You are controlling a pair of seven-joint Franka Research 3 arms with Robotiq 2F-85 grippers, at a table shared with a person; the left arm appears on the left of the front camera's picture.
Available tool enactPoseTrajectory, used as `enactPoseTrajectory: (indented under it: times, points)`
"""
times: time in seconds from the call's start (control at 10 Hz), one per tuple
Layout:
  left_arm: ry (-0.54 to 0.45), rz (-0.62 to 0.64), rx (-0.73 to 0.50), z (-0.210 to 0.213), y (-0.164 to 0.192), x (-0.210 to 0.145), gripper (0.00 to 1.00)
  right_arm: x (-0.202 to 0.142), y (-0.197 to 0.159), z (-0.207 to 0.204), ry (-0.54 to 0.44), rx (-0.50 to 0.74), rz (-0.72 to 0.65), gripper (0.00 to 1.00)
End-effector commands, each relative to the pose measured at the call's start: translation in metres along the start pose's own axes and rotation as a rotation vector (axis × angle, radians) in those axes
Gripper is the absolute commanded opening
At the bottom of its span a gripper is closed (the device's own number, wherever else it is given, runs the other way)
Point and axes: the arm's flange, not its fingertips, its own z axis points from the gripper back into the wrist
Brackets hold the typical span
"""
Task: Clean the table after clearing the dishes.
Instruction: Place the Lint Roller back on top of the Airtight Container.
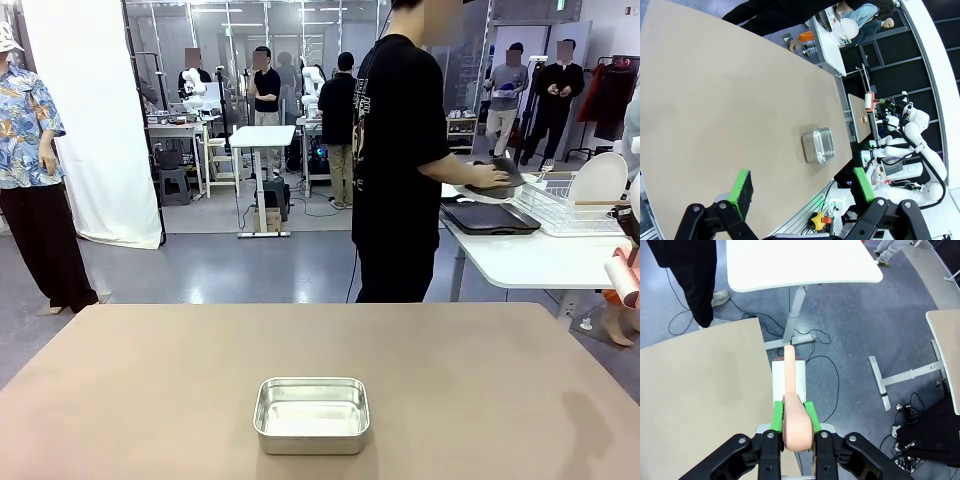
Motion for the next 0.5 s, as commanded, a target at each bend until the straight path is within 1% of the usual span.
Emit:
enactPoseTrajectory:
  times: [0.0,0.2,0.3,0.4]
  points:
    - [-0.008,-0.009,-0.008,0.002,-0.001,-0.003,1.00,-0.002,0.001,0.002,-0.021,0.001,0.009,0.21]
    - [-0.008,-0.009,-0.008,0.002,-0.001,-0.003,1.00,-0.002,0.001,0.002,-0.021,0.001,0.009,0.21]
    - [-0.008,-0.009,-0.008,0.002,-0.001,-0.003,1.00,0.000,0.000,0.000,0.000,0.000,0.000,0.21]
    - [-0.008,-0.009,-0.008,0.002,-0.001,-0.003,1.00,-0.001,0.017,0.020,-0.052,0.096,0.132,0.21]
